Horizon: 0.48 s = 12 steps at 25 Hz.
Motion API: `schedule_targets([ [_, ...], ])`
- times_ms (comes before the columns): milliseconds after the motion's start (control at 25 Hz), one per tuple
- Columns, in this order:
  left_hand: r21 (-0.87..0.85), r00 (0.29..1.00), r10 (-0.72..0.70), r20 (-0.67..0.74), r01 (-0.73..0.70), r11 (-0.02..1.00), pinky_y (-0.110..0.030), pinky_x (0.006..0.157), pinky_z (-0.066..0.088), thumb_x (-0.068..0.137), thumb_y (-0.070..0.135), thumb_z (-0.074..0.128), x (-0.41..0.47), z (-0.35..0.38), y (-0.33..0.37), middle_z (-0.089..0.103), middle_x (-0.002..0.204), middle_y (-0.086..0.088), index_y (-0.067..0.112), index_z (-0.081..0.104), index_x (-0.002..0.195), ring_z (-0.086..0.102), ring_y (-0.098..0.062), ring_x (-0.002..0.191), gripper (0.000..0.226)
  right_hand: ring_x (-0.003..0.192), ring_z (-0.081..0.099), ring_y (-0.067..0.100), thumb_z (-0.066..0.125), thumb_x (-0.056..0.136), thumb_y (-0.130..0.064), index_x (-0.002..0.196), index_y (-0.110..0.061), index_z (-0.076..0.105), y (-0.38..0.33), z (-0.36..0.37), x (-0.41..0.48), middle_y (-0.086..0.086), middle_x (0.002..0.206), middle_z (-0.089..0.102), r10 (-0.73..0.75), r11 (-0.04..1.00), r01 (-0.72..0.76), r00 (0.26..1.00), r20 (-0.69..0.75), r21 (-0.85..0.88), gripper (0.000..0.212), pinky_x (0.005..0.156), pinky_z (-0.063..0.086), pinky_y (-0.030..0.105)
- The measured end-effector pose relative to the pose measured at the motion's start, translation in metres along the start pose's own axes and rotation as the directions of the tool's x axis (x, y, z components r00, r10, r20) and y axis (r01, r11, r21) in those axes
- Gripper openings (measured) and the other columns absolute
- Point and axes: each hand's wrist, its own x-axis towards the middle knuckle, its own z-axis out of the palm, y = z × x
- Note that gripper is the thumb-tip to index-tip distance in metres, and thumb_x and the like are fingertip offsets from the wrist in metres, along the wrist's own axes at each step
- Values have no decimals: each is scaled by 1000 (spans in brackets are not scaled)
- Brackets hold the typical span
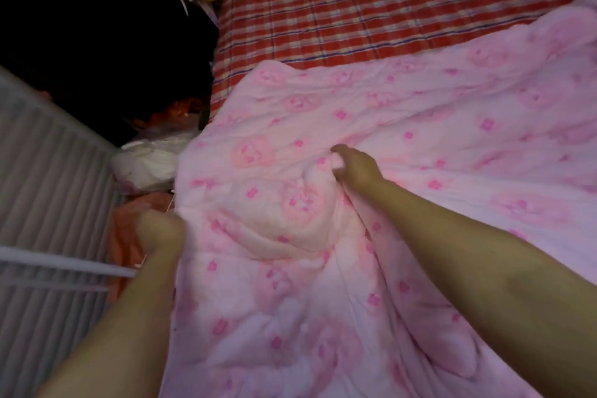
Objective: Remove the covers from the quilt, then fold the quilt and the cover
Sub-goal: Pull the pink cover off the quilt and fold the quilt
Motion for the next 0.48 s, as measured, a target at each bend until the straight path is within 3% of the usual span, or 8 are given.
schedule_targets([
  [80, 17, 955, 273, 114, -277, 961, -43, 99, 40, 82, 10, 65, -38, 29, 22, 54, 122, -30, -7, 53, 123, 51, -43, 116, 46, 124, 46, 28, 67, 83, -24, 141, -15, 39, 30, -4, -35, 13, 136, 49, 21, 997, -20, 1000, -4, 74, 65, 102, 35, 30],
  [160, -85, 816, 469, 337, -470, 879, -38, 107, 31, 81, 13, 69, -106, 63, 53, 47, 133, -25, -4, 46, 133, 42, -37, 126, 59, 125, 45, 28, 67, 84, -21, 138, -12, 43, 79, -19, -89, 13, 137, 47, 38, 994, -26, 992, -121, 102, 60, 104, 33, 29],
  [240, -93, 658, 491, 572, -542, 835, -34, 110, 26, 83, 26, 69, -177, 98, 74, 40, 141, -20, 3, 39, 140, 33, -32, 134, 68, 123, 47, 28, 65, 85, -18, 133, -11, 49, 140, -45, -151, 12, 134, 49, 121, 992, -111, 971, -204, 61, 51, 104, 34, 31],
  [320, 28, 551, 357, 754, -570, 821, -33, 110, 26, 82, 40, 66, -239, 124, 85, 33, 147, -16, 10, 33, 143, 29, -29, 137, 75, 123, 47, 31, 65, 85, -15, 131, -7, 52, 204, -80, -210, 15, 133, 51, 246, 968, -250, 922, -300, 25, 48, 105, 33, 34],
  [400, 149, 557, 236, 796, -559, 816, -37, 107, 32, 85, 32, 61, -286, 132, 98, 33, 144, -16, 9, 34, 138, 35, -33, 132, 64, 127, 44, 34, 64, 83, -9, 131, -3, 51, 262, -118, -257, 20, 136, 49, 329, 929, -367, 880, -343, -52, 50, 109, 29, 35],
  [480, 23, 614, 368, 698, -534, 845, -40, 103, 37, 86, 12, 51, -323, 126, 123, 43, 134, -20, 2, 42, 131, 44, -37, 124, 47, 132, 38, 36, 63, 79, -5, 137, -4, 45, 313, -154, -293, 24, 142, 41, 385, 883, -448, 863, -329, -142, 60, 114, 25, 38],
])
